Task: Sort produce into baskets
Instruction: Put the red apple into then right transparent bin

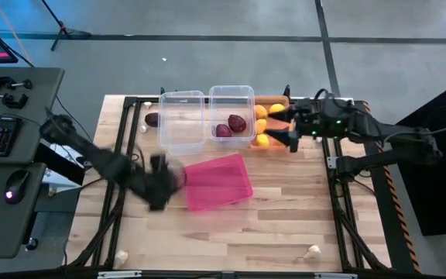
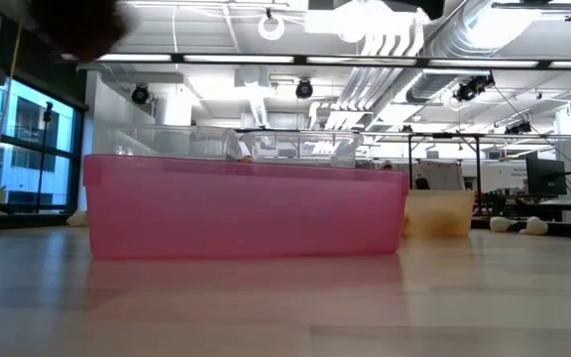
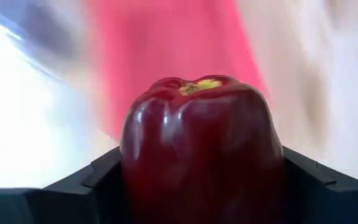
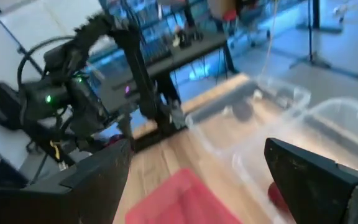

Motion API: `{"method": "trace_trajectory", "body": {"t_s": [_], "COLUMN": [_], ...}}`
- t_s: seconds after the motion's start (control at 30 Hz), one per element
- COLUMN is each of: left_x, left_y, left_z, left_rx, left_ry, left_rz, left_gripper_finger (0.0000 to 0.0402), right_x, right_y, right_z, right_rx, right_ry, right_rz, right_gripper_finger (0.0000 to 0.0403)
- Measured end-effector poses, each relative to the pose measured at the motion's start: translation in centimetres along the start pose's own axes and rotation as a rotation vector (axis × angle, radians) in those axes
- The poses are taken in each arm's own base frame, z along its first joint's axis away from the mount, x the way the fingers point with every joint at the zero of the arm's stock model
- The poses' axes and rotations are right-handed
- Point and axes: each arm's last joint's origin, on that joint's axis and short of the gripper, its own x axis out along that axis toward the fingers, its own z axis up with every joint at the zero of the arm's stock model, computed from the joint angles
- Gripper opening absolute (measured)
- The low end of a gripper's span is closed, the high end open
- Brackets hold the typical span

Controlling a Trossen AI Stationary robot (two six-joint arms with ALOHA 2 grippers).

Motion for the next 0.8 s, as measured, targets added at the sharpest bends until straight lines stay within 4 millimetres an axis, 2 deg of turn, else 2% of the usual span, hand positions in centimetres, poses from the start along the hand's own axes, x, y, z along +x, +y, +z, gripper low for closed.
{"method": "trace_trajectory", "body": {"t_s": [0.1, 0.23, 0.3, 0.43, 0.5, 0.57, 0.63, 0.8], "left_x": [-1.4, -1.0, -0.1, 2.7, 4.3, 6.1, 8.4, 13.5], "left_y": [4.2, 10.5, 13.6, 18.6, 20.2, 21.2, 21.5, 21.7], "left_z": [3.2, 5.4, 6.1, 7.3, 8.2, 9.0, 9.6, 10.6], "left_rx": [-0.009, -0.141, -0.255, -0.436, -0.49, -0.503, -0.497, -0.513], "left_ry": [-0.161, -0.209, -0.26, -0.516, -0.638, -0.679, -0.679, -0.556], "left_rz": [0.226, 0.488, 0.518, 0.401, 0.357, 0.364, 0.342, 0.275], "left_gripper_finger": [0.0287, 0.0286, 0.0286, 0.0286, 0.0286, 0.0286, 0.0286, 0.0286], "right_x": [-0.9, -1.1, -0.9, -0.2, -0.1, -0.1, -0.1, -0.1], "right_y": [-0.2, -0.5, -0.6, -0.6, -0.6, -0.6, -0.7, -0.9], "right_z": [0.6, 0.8, 0.7, 0.5, 0.4, 0.4, 0.5, 0.6], "right_rx": [0.005, 0.008, 0.007, 0.005, 0.005, 0.005, 0.005, 0.007], "right_ry": [-0.056, -0.082, -0.076, -0.056, -0.052, -0.055, -0.064, -0.102], "right_rz": [-0.028, -0.076, -0.082, -0.089, -0.091, -0.095, -0.12, -0.19], "right_gripper_finger": [0.036, 0.036, 0.036, 0.036, 0.036, 0.036, 0.036, 0.036]}}
